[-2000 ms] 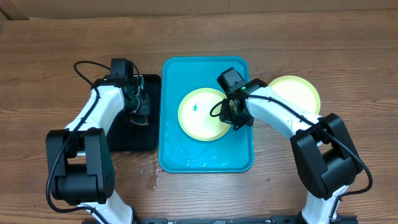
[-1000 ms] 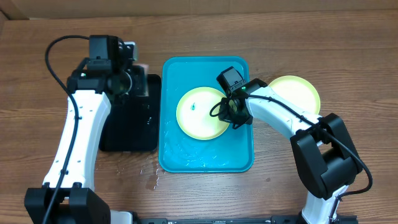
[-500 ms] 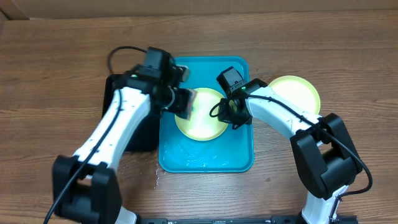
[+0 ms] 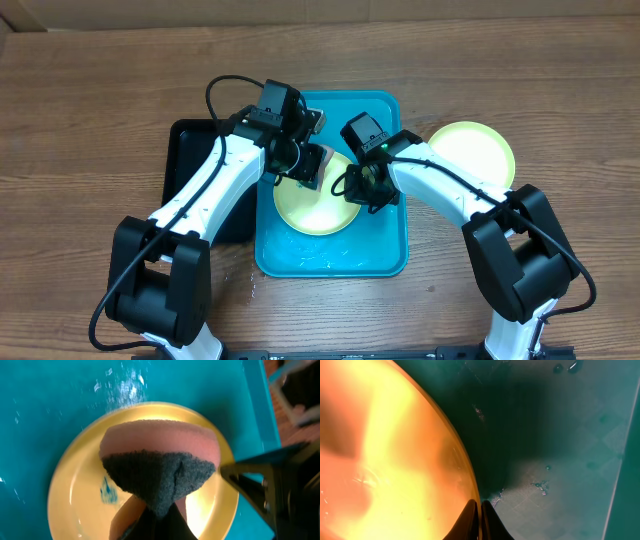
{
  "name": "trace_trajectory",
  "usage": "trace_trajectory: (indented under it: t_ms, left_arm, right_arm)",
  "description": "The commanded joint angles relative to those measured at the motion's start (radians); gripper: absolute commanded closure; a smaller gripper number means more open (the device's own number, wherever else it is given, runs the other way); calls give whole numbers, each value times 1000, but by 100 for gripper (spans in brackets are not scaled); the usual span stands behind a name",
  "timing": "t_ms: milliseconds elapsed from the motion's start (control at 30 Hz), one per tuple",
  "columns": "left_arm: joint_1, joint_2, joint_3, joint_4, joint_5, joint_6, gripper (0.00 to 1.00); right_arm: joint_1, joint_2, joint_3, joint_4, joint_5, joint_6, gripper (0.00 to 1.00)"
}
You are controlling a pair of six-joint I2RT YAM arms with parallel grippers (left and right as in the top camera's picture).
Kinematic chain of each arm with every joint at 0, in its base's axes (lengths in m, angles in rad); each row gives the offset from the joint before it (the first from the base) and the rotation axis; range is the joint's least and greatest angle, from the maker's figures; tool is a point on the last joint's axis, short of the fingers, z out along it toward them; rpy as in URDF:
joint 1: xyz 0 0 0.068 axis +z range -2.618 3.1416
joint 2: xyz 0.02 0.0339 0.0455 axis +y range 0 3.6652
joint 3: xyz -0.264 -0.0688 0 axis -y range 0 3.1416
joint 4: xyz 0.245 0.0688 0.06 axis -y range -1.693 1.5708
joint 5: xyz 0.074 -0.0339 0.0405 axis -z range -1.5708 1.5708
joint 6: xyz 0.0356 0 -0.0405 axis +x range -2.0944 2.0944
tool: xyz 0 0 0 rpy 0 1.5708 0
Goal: Clean dirty plates on tray and stack at the side
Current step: 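Carry the sponge with the left gripper onto the yellow plate, then scrub the yellow plate with the sponge in the left gripper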
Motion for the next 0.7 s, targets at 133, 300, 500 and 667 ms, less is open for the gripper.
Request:
trace_trajectory:
  t_ms: [133, 300, 500, 667]
  left_arm:
    - [-2, 11, -5, 57, -30, -21, 96]
    - [-2, 11, -5, 47, -31, -21, 96]
    - [-2, 12, -6, 15, -81, -22, 96]
    - [-2, 12, -6, 3, -81, -22, 96]
  right_arm:
    - [6, -23, -8, -1, -2, -13, 96]
    - [6, -23, -8, -1, -2, -13, 96]
    - [6, -23, -8, -1, -2, -13, 93]
    - [6, -23, -8, -1, -2, -13, 84]
